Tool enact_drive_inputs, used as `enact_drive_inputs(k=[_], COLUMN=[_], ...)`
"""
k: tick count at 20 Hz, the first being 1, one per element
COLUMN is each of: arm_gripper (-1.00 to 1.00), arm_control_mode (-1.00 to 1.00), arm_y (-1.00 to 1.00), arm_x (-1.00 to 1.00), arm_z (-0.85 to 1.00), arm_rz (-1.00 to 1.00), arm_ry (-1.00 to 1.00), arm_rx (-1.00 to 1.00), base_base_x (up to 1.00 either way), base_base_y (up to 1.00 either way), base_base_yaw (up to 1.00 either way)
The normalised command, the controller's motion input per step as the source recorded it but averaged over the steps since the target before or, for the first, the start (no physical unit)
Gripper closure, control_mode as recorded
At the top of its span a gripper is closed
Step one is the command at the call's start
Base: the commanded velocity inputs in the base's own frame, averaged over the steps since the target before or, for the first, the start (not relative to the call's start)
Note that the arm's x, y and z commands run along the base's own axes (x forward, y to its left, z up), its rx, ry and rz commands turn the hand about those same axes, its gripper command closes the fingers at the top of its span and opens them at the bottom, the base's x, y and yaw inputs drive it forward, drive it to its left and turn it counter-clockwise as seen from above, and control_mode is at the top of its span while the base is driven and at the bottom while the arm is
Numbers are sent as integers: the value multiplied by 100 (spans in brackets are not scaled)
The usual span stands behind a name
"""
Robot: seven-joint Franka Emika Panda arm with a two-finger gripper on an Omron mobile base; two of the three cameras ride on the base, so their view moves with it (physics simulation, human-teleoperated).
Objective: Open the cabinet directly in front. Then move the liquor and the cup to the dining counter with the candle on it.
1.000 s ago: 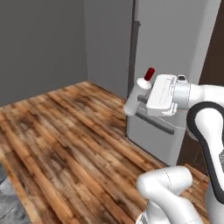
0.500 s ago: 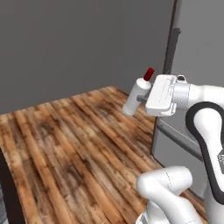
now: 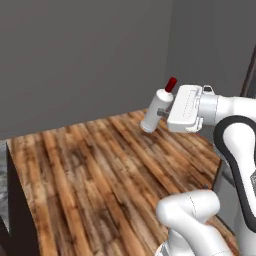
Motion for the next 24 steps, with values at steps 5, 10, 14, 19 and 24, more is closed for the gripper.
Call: enact_drive_inputs(k=[5, 10, 14, 19, 24], arm_gripper=[100, 100, 100, 100, 100], arm_control_mode=[100, 100, 100, 100, 100], arm_y=[0, 0, 0, 0, 0], arm_x=[0, 0, 0, 0, 0], arm_z=[0, 0, 0, 0, 0], arm_rz=[0, 0, 0, 0, 0], arm_ry=[0, 0, 0, 0, 0], arm_rx=[0, 0, 0, 0, 0], base_base_x=[100, 100, 100, 100, 100], base_base_y=[0, 0, 0, 0, -2], base_base_yaw=[25, 25, 25, 23, 20])
